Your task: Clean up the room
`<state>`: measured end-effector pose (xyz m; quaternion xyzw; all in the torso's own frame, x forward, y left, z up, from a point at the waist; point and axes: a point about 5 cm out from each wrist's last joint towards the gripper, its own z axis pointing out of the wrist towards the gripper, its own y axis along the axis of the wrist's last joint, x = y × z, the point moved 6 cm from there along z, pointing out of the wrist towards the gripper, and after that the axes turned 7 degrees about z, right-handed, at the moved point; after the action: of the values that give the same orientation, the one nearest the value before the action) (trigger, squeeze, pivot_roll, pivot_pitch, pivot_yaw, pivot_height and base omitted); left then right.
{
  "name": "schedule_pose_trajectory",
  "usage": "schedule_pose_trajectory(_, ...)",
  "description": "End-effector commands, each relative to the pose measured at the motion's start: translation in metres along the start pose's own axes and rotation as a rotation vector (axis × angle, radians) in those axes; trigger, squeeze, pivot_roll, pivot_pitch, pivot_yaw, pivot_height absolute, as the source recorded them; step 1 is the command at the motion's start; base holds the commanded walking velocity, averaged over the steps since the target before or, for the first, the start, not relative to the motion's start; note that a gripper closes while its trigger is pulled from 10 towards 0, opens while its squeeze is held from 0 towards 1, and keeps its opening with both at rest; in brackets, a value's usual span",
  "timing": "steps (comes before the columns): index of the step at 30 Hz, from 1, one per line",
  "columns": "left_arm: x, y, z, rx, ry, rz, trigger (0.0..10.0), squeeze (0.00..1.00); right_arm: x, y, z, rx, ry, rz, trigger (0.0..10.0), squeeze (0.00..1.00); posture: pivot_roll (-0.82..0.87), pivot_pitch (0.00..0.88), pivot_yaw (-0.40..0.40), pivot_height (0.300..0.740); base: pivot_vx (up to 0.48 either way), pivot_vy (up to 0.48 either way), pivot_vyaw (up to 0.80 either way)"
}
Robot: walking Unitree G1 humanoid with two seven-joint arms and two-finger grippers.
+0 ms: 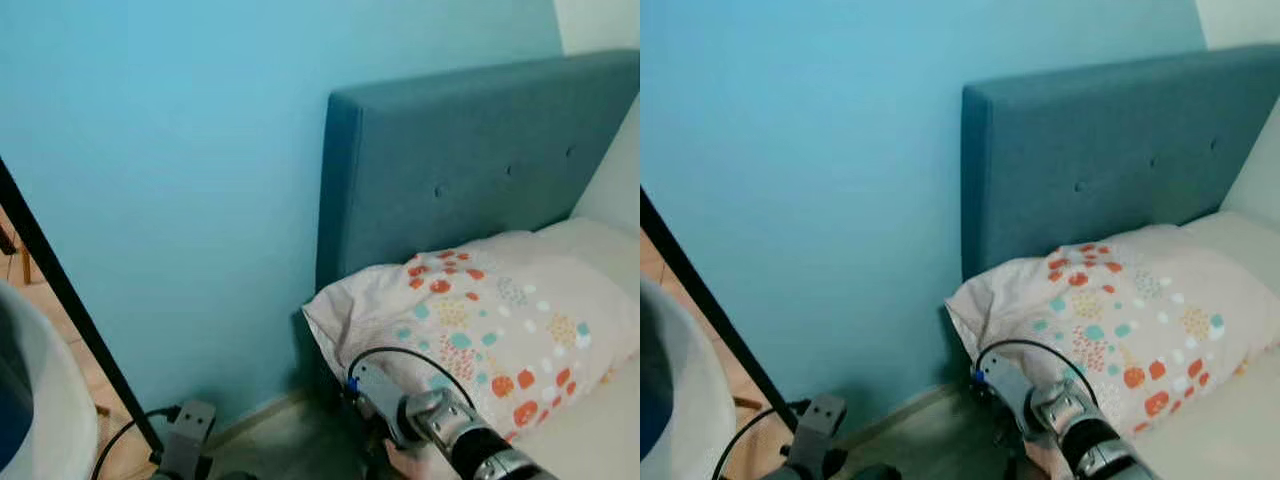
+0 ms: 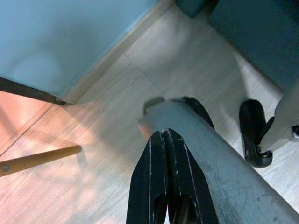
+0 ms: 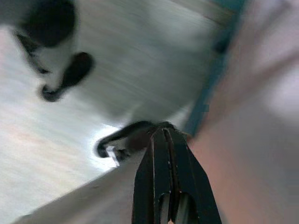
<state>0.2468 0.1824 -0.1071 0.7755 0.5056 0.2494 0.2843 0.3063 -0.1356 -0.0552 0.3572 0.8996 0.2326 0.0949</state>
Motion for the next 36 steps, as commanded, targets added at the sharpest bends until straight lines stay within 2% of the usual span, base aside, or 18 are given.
schedule_pose_trajectory(1, 0.000, 0.002, 0.000, -0.012, -0.007, 0.014, 10.0, 0.00, -0.012, 0.020, -0.008, -0.054, -0.043, -0.016, 10.0, 0.00, 0.00, 0.000, -0.053, 0.590, 0.000, 0.000, 0.00)
schedule_pose_trajectory(2, 0.000, 0.007, 0.001, -0.028, -0.006, 0.014, 10.0, 0.00, -0.016, 0.033, -0.015, -0.099, -0.044, -0.017, 10.0, 0.00, 0.00, 0.000, -0.054, 0.590, 0.000, 0.000, 0.00)
schedule_pose_trajectory(5, 0.000, 0.010, 0.001, -0.039, -0.006, 0.017, 10.0, 0.00, -0.020, 0.040, -0.020, -0.115, -0.049, -0.031, 10.0, 0.00, 0.00, 0.000, -0.057, 0.590, 0.000, 0.000, 0.00)
schedule_pose_trajectory(10, 0.002, 0.016, 0.002, -0.063, -0.005, 0.022, 10.0, 0.00, -0.029, 0.039, -0.031, -0.081, -0.073, -0.082, 10.0, 0.00, 0.00, 0.000, -0.058, 0.590, 0.000, 0.000, 0.00)
schedule_pose_trajectory(13, 0.004, 0.029, 0.003, -0.108, -0.002, 0.041, 10.0, 0.00, -0.047, 0.024, -0.042, 0.014, -0.135, -0.133, 10.0, 0.00, 0.00, 0.011, -0.069, 0.590, 0.000, 0.000, 0.00)
schedule_pose_trajectory(16, 0.004, 0.032, 0.003, -0.119, -0.003, 0.046, 10.0, 0.00, -0.050, 0.021, -0.044, 0.032, -0.144, -0.136, 10.0, 0.00, 0.00, 0.011, -0.069, 0.590, 0.000, 0.000, 0.00)
schedule_pose_trajectory(18, 0.004, 0.044, 0.004, -0.158, -0.002, 0.053, 10.0, 0.00, -0.053, 0.008, -0.043, 0.071, -0.156, -0.140, 10.0, 0.00, 0.00, 0.022, -0.078, 0.590, 0.000, 0.000, 0.00)
schedule_pose_trajectory(20, 0.005, 0.048, 0.004, -0.174, -0.002, 0.055, 10.0, 0.00, -0.053, 0.003, -0.042, 0.085, -0.162, -0.139, 10.0, 0.00, 0.00, 0.022, -0.078, 0.590, 0.000, 0.000, 0.00)
schedule_pose_trajectory(22, 0.005, 0.062, 0.005, -0.226, -0.004, 0.065, 10.0, 0.00, -0.042, -0.013, -0.034, 0.112, -0.131, -0.149, 10.0, 0.00, -0.01, 0.037, -0.088, 0.590, 0.000, 0.000, 0.00)
schedule_pose_trajectory(26, 0.006, 0.069, 0.004, -0.252, -0.003, 0.074, 10.0, 0.00, -0.044, -0.017, -0.032, 0.111, -0.158, -0.153, 10.0, 0.00, -0.01, 0.046, -0.093, 0.590, 0.000, 0.000, 0.00)
schedule_pose_trajectory(28, 0.009, 0.083, 0.001, -0.314, 0.006, 0.082, 10.0, 0.00, -0.062, -0.022, -0.039, 0.121, -0.262, -0.158, 10.0, 0.00, 0.00, 0.075, -0.104, 0.590, 0.000, 0.000, 0.00)
schedule_pose_trajectory(29, 0.009, 0.083, 0.001, -0.314, 0.006, 0.082, 10.0, 0.00, -0.062, -0.022, -0.039, 0.121, -0.262, -0.158, 10.0, 0.00, 0.00, 0.075, -0.104, 0.590, 0.000, 0.000, 0.00)
schedule_pose_trajectory(31, 0.009, 0.088, 0.000, -0.339, 0.006, 0.092, 10.0, 0.00, -0.072, -0.023, -0.045, 0.118, -0.308, -0.168, 10.0, 0.00, 0.00, 0.084, -0.104, 0.590, 0.000, 0.000, 0.00)
schedule_pose_trajectory(33, 0.009, 0.092, -0.003, -0.369, 0.004, 0.105, 10.0, 0.00, -0.096, -0.023, -0.059, 0.106, -0.411, -0.195, 10.0, 0.00, 0.01, 0.113, -0.106, 0.590, 0.000, 0.000, 0.00)
schedule_pose_trajectory(34, 0.009, 0.092, -0.003, -0.369, 0.004, 0.105, 10.0, 0.00, -0.096, -0.023, -0.059, 0.106, -0.411, -0.195, 10.0, 0.00, 0.01, 0.113, -0.106, 0.590, 0.000, 0.000, 0.00)
schedule_pose_trajectory(36, 0.010, 0.098, -0.007, -0.400, 0.002, 0.118, 10.0, 0.00, -0.120, -0.022, -0.077, 0.092, -0.516, -0.205, 10.0, 0.00, 0.01, 0.127, -0.107, 0.590, 0.000, 0.000, 0.00)
